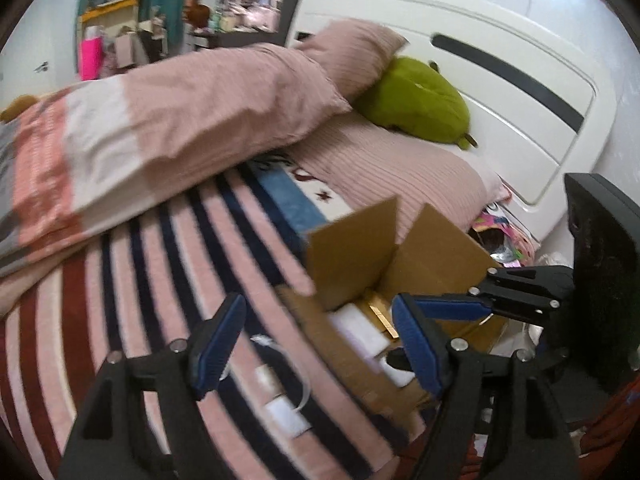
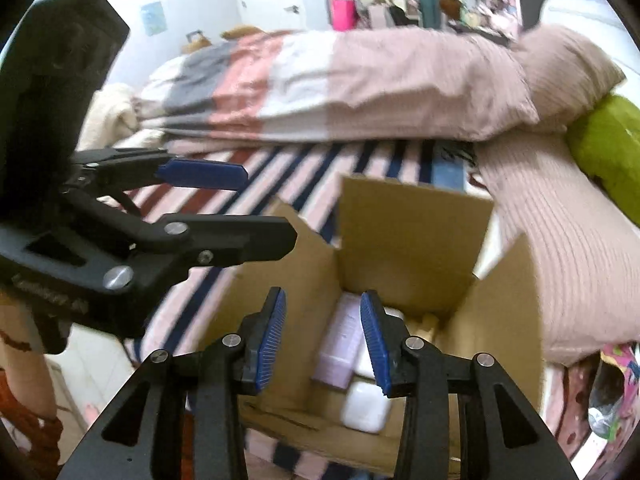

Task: Organize rigid objects
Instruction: 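Carry the gold bar into the cardboard box and release it, then move the right gripper toward the white contact-lens case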

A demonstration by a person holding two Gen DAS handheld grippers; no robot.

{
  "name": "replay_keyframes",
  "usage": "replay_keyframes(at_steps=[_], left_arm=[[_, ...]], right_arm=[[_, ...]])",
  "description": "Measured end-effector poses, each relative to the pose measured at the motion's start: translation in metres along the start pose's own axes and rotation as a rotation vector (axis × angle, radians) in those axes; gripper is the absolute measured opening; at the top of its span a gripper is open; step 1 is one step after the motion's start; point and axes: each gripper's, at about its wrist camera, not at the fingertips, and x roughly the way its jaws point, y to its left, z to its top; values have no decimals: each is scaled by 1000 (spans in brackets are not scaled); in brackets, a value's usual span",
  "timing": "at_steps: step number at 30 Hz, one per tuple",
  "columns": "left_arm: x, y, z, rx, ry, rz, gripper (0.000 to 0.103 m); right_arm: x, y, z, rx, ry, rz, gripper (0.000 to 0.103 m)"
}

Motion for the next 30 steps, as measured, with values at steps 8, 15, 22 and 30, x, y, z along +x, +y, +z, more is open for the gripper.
replay_keyframes(at_steps=[8, 15, 22, 30], left_arm=[[-44, 80, -50, -116, -65, 122, 76], [-39, 139, -111, -205, -44, 161, 76], [-31, 170, -153, -269, -30, 151, 76], [-31, 189, -169, -323, -35, 141, 76]], right_arm=[[27, 85, 20, -92, -33, 147, 41], [105, 138, 13, -154, 79, 150, 42], [199, 119, 5, -109, 151, -59, 42], [252, 79, 9, -42, 194, -157, 42]])
